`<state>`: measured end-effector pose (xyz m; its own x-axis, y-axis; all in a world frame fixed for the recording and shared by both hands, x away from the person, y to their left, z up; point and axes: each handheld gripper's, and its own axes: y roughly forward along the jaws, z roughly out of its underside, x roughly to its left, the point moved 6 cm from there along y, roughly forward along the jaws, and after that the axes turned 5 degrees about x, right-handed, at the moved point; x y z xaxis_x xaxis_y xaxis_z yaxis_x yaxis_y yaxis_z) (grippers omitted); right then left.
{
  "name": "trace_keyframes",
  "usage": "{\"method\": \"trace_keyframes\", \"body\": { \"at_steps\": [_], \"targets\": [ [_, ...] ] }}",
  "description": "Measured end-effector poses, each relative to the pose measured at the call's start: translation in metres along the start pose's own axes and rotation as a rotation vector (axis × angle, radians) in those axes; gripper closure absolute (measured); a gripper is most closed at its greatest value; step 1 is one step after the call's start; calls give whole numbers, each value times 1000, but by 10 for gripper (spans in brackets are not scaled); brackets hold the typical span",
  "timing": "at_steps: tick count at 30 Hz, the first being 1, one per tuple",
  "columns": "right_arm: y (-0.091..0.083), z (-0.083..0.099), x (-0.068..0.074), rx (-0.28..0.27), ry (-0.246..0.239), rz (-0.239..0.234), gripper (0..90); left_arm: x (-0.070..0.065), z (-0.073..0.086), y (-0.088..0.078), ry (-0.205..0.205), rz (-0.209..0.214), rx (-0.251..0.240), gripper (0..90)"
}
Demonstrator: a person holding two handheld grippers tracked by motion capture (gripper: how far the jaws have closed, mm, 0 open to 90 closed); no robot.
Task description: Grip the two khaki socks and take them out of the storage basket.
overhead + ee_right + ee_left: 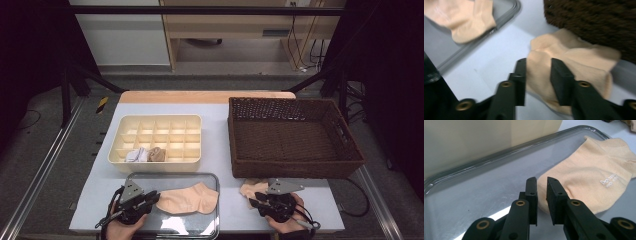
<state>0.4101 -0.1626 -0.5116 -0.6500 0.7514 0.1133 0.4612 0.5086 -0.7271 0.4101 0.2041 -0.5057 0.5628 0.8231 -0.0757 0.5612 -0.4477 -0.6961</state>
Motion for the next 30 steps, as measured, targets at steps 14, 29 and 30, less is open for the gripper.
{"method": "trace_keyframes", "body": {
  "at_steps": [14, 29, 30],
  "targets": [
    [12, -30, 11, -99, 23, -38, 877, 1, 0, 1, -4, 3, 3, 783],
    [7, -45, 11, -151, -3, 9, 734, 2, 0, 0, -8, 1, -2, 768],
    [3, -42, 12, -149, -13, 7, 737, 2, 0, 0, -7, 1, -1, 767]
  ]
}}
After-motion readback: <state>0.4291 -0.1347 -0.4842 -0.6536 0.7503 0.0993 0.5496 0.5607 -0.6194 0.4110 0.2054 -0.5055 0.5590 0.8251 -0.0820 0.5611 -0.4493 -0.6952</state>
